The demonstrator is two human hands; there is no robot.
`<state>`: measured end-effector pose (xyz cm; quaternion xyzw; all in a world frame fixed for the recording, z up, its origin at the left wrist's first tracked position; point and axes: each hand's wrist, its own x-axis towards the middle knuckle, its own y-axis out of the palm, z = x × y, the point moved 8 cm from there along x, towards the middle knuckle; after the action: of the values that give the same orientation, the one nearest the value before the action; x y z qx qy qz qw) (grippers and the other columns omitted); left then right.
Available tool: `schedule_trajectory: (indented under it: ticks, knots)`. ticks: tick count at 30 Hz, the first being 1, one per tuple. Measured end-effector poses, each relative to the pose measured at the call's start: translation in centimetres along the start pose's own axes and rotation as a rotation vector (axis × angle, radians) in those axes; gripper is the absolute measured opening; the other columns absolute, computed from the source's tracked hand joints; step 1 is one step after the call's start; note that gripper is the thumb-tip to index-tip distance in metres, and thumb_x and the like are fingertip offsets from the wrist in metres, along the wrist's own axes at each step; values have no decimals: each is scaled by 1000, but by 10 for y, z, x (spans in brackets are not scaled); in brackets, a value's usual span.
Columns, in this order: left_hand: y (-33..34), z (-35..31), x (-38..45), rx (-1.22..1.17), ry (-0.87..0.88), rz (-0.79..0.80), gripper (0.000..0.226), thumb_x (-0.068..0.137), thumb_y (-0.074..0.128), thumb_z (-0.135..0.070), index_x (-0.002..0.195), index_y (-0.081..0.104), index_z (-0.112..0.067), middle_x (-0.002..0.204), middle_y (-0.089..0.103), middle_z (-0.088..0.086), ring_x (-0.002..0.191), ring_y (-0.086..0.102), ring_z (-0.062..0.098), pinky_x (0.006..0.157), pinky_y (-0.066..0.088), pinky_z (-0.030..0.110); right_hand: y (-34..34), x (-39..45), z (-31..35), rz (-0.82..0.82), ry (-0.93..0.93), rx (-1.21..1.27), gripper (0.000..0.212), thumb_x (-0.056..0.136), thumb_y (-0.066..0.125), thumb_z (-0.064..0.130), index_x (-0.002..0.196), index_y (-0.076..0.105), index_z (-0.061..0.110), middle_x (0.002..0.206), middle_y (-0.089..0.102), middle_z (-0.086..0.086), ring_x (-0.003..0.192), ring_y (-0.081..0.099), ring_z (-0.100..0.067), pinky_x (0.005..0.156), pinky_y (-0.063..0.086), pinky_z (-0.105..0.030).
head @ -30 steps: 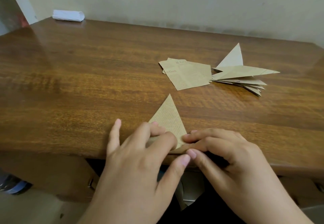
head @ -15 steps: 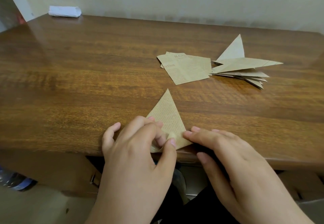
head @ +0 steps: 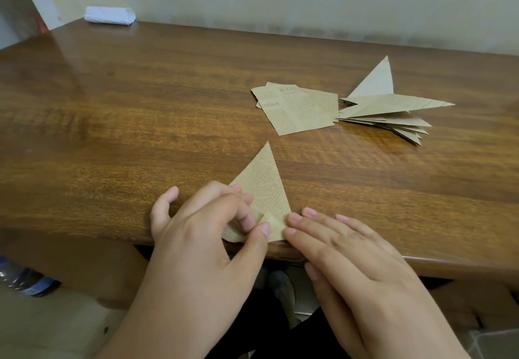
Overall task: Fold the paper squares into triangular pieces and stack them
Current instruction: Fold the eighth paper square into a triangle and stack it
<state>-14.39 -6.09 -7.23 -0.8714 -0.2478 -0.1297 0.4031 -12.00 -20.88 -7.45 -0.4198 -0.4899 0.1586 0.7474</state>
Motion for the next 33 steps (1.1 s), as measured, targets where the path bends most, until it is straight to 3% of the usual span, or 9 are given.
schedule_trajectory:
  ticks: [7, 12, 16, 21, 26, 33]
  knots:
    - [-2, 5, 16, -22, 47, 213, 19, 68, 55, -47, 70, 54, -28, 101, 58, -31, 107, 48, -21, 113, 2, 26, 8, -7, 14, -60, -28, -56, 34, 88, 49, 22, 116, 69, 23, 123, 64, 5, 121, 55, -13, 97, 39, -31]
    - [-2, 7, 23, -74, 73, 354, 13, 68, 60, -39, 77, 57, -30, 106, 57, -33, 110, 46, -21, 112, 1, 24, 6, -8, 9, -15, -25, 31, 38, 87, 49, 20, 124, 53, 26, 133, 56, 14, 129, 47, -7, 103, 35, -27]
    - [-2, 7, 22, -81, 78, 361, 12, 69, 61, -39, 76, 57, -30, 106, 57, -31, 112, 45, -21, 114, -1, 26, 1, -3, 5, 1, -8, 95, 37, 87, 45, 15, 122, 52, 24, 132, 55, 16, 128, 46, -3, 105, 34, -23]
    - [-2, 8, 21, -73, 126, 349, 24, 67, 56, -50, 76, 56, -28, 107, 57, -28, 111, 47, -19, 114, -1, 30, 5, -2, 9, 14, -60, 29, 37, 88, 47, 17, 124, 53, 26, 130, 58, 9, 127, 49, -7, 102, 37, -28]
    - [-3, 8, 22, -79, 107, 354, 13, 70, 61, -37, 75, 55, -27, 108, 57, -29, 112, 47, -19, 115, -2, 29, 9, -7, 11, 21, -110, -48, 40, 87, 50, 14, 123, 55, 27, 134, 56, 6, 129, 48, -10, 101, 37, -29]
    - [-3, 7, 24, -74, 93, 353, 27, 69, 51, -55, 79, 58, -30, 108, 56, -30, 111, 45, -21, 114, -4, 29, 11, -10, 11, 61, -142, -94, 39, 90, 48, 15, 125, 63, 26, 137, 54, 3, 131, 46, -13, 102, 38, -32]
